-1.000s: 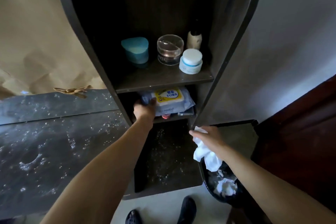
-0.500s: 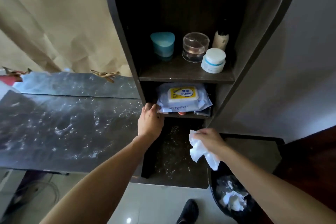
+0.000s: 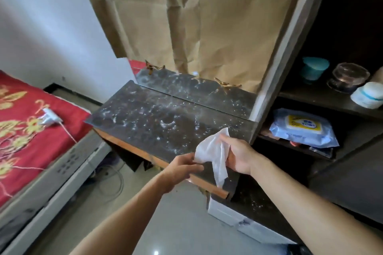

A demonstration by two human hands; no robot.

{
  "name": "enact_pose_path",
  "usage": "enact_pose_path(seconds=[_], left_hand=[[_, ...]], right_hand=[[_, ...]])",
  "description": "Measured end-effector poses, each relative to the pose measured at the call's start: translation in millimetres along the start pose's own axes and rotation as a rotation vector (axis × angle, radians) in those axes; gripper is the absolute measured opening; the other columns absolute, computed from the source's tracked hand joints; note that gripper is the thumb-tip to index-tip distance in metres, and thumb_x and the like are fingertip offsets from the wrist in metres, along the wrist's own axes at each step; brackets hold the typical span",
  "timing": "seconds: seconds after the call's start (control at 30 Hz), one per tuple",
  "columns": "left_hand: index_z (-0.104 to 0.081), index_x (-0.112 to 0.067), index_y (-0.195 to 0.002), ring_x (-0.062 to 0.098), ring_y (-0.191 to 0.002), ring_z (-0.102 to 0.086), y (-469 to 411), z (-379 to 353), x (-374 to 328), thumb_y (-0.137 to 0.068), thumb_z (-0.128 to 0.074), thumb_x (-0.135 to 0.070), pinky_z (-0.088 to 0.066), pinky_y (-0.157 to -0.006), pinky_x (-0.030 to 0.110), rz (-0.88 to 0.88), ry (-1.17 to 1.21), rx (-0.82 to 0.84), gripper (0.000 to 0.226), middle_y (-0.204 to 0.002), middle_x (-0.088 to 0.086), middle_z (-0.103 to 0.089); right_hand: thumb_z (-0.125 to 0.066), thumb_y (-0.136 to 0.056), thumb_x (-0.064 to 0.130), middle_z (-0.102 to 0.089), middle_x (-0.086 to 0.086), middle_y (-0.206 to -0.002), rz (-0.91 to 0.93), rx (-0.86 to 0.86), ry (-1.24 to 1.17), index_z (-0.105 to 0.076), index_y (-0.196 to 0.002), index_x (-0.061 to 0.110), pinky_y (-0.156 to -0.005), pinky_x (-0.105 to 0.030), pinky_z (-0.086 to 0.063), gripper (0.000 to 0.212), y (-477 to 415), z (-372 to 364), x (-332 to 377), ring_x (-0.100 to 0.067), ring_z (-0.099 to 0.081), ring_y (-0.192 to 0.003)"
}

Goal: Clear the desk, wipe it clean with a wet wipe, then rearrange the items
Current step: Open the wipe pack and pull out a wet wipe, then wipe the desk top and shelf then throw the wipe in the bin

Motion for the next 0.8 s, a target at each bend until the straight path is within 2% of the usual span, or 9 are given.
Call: enact_pose_path(seconds=[0.07,0.17,0.23,0.3,0.33,0.47,0.53,0.6,0.8], left_hand=[[-0.066,-0.011,-0.077,0.016,-0.073,-0.058,18.0,36.0,13.2,-0.080,-0.070,-0.017,-0.044,-0.072,0.031,-0.002,0.032,-0.106,0.008,-0.076,0.002,-0.063],[-0.058,-0.013,-0.060,0.020,-0.061,-0.050,44.9,91.4,32.8,-0.079,-0.067,-0.012,-0.039,-0.058,0.024,0.034,0.216,-0.287,0.021,-0.062,0.004,-0.054],[-0.066,-0.007,-0.075,0.022,-0.069,-0.054,60.3,121.5,43.0,-0.068,-0.069,-0.021,-0.043,-0.066,0.029,0.057,0.331,-0.327,0.016,-0.072,0.008,-0.058],[-0.063,0.005,-0.100,0.026,-0.079,-0.058,68.4,147.2,56.7,-0.064,-0.070,-0.023,-0.047,-0.074,0.038,0.076,0.444,-0.335,0.046,-0.087,0.016,-0.061],[-0.062,0.007,-0.104,0.028,-0.080,-0.060,72.6,158.0,61.3,-0.071,-0.069,-0.020,-0.049,-0.074,0.039,0.084,0.483,-0.350,0.044,-0.090,0.017,-0.063],[-0.070,-0.006,-0.099,0.022,-0.073,-0.066,73.9,194.6,85.3,-0.092,-0.059,-0.016,-0.052,-0.066,0.033,0.103,0.542,-0.441,0.017,-0.089,0.011,-0.072],[-0.070,-0.008,-0.093,0.019,-0.065,-0.065,68.2,214.5,94.4,-0.094,-0.056,-0.017,-0.052,-0.058,0.029,0.130,0.524,-0.493,0.017,-0.079,0.007,-0.071],[-0.070,-0.010,-0.087,0.021,-0.065,-0.065,58.0,234.9,101.6,-0.095,-0.053,-0.016,-0.054,-0.057,0.031,0.172,0.532,-0.529,0.020,-0.078,0.007,-0.070],[-0.068,-0.008,-0.096,0.029,-0.074,-0.064,-6.0,312.2,113.4,-0.099,-0.043,-0.028,-0.055,-0.061,0.037,0.282,0.588,-0.619,0.032,-0.090,0.014,-0.069]], right_hand=[[-0.060,-0.090,0.032,-0.068,-0.014,-0.096,0.020,0.030,0.041,-0.065,-0.106,0.005,-0.087,-0.043,-0.049,0.032,-4.7,-35.6,-6.7,-0.032,-0.064,-0.093],[-0.057,-0.093,0.033,-0.069,-0.010,-0.082,0.116,-0.056,0.231,-0.065,-0.088,0.006,-0.074,-0.036,-0.048,0.029,-13.8,-74.0,-12.2,-0.027,-0.063,-0.078],[-0.055,-0.094,0.033,-0.063,-0.012,-0.078,0.179,-0.125,0.363,-0.060,-0.082,0.004,-0.063,-0.030,-0.041,0.031,-20.1,-93.6,-15.5,-0.023,-0.058,-0.069],[-0.056,-0.091,0.035,-0.059,-0.013,-0.077,0.196,-0.145,0.450,-0.057,-0.081,0.006,-0.063,-0.030,-0.037,0.031,-28.9,-111.9,-22.3,-0.022,-0.054,-0.068],[-0.057,-0.090,0.037,-0.058,-0.012,-0.076,0.198,-0.149,0.470,-0.057,-0.081,0.006,-0.063,-0.030,-0.037,0.032,-34.2,-121.6,-25.4,-0.021,-0.054,-0.067],[-0.060,-0.088,0.039,-0.051,-0.008,-0.064,0.239,-0.185,0.519,-0.052,-0.069,0.009,-0.058,-0.029,-0.034,0.036,-56.3,-157.4,-25.7,-0.019,-0.049,-0.060],[-0.059,-0.088,0.036,-0.035,-0.002,-0.056,0.297,-0.208,0.572,-0.037,-0.058,0.015,-0.053,-0.028,-0.024,0.043,-71.1,-175.1,-18.7,-0.016,-0.035,-0.054],[-0.059,-0.088,0.034,-0.027,0.001,-0.055,0.345,-0.205,0.643,-0.030,-0.058,0.018,-0.051,-0.028,-0.018,0.045,-89.0,-195.3,-9.1,-0.016,-0.027,-0.053],[-0.051,-0.092,0.034,-0.030,0.001,-0.053,0.467,-0.170,0.982,-0.028,-0.058,0.017,-0.051,-0.032,-0.017,0.043,-174.3,-258.1,32.5,-0.016,-0.028,-0.052]])
Point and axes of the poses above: each hand's wrist, its own y-axis away from the middle knuckle, its own z-axis out of the back of the hand, x = y × z, the point moved 5 cm from there along -y, towards the middle knuckle
